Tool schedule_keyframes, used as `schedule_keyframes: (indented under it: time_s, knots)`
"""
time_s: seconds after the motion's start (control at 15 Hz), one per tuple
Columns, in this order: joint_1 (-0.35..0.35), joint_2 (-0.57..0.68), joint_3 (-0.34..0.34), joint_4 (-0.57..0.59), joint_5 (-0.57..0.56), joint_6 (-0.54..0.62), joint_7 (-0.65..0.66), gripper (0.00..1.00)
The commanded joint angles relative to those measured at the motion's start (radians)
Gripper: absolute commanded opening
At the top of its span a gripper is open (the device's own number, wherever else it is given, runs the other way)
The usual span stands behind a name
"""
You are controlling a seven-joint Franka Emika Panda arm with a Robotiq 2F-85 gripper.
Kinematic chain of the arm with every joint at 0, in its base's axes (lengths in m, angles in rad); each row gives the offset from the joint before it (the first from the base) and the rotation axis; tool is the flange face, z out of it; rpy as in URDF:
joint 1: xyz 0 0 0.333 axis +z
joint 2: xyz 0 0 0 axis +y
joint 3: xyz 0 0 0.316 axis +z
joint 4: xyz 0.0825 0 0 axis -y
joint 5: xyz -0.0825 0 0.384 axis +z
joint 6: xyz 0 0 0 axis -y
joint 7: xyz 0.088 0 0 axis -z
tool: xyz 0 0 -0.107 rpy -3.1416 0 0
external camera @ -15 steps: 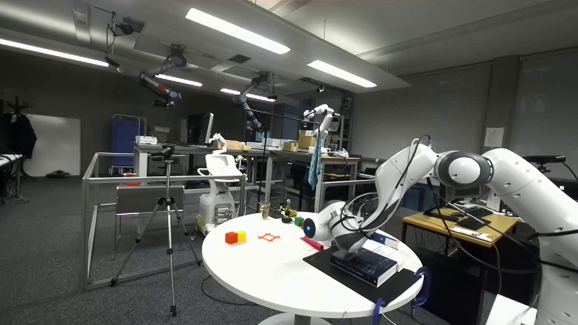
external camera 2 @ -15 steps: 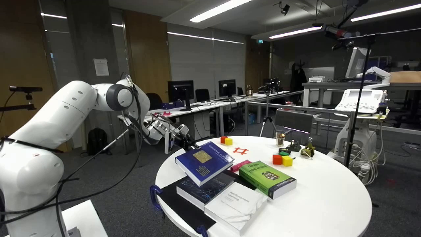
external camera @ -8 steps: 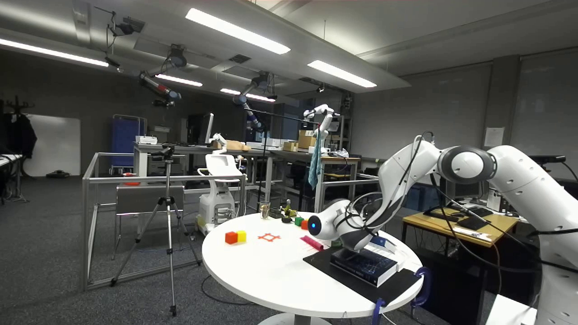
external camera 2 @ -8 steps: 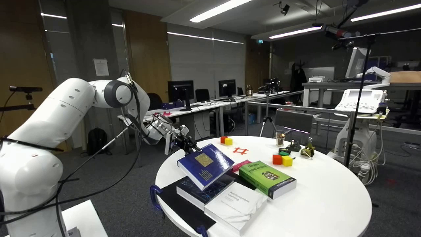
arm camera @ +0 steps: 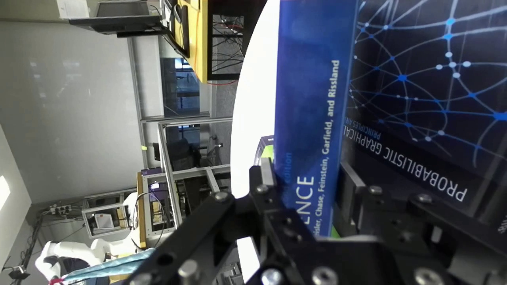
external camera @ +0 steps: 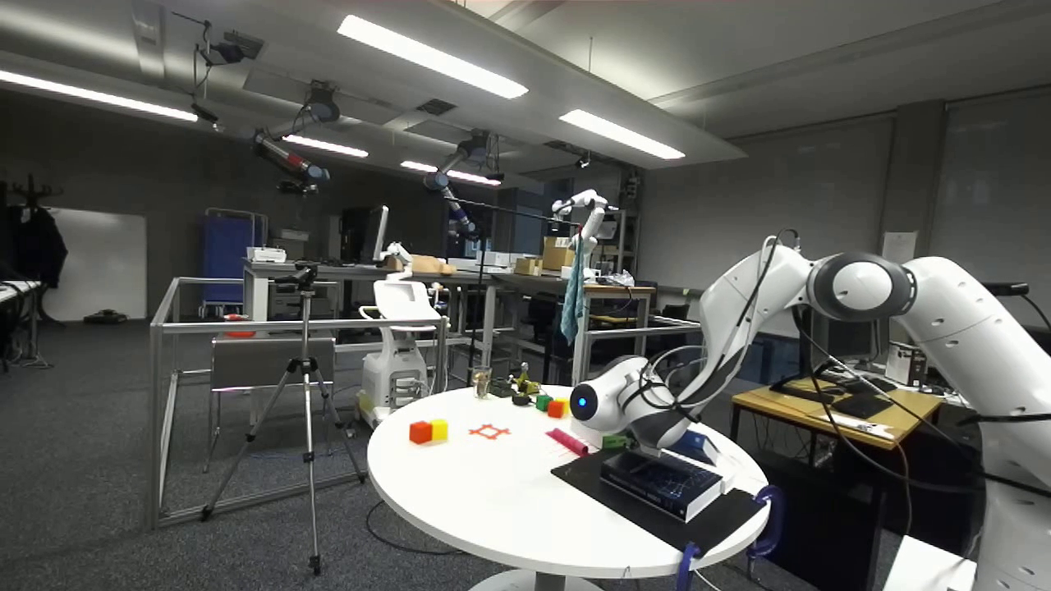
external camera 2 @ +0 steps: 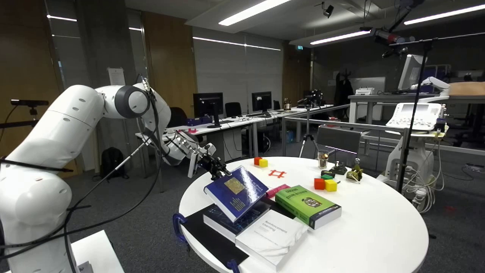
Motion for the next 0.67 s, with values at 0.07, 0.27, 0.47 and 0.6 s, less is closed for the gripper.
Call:
schedule_keyframes:
  time_s: [0.07, 0.27, 0.47, 0.6]
  knots:
    - [-0.028, -0.14, 0.017, -0.142, -0.045, 0.014, 0.019, 0.17]
    - [-0.041, -0.163, 0.019, -0.186, -0.041, 0.037, 0.042, 0.17]
    - [-0.054, -0.182, 0.019, -0.226, -0.037, 0.058, 0.07, 0.17]
    - [-0.061, -0.193, 0.021, -0.245, -0.034, 0.063, 0.088, 0.17]
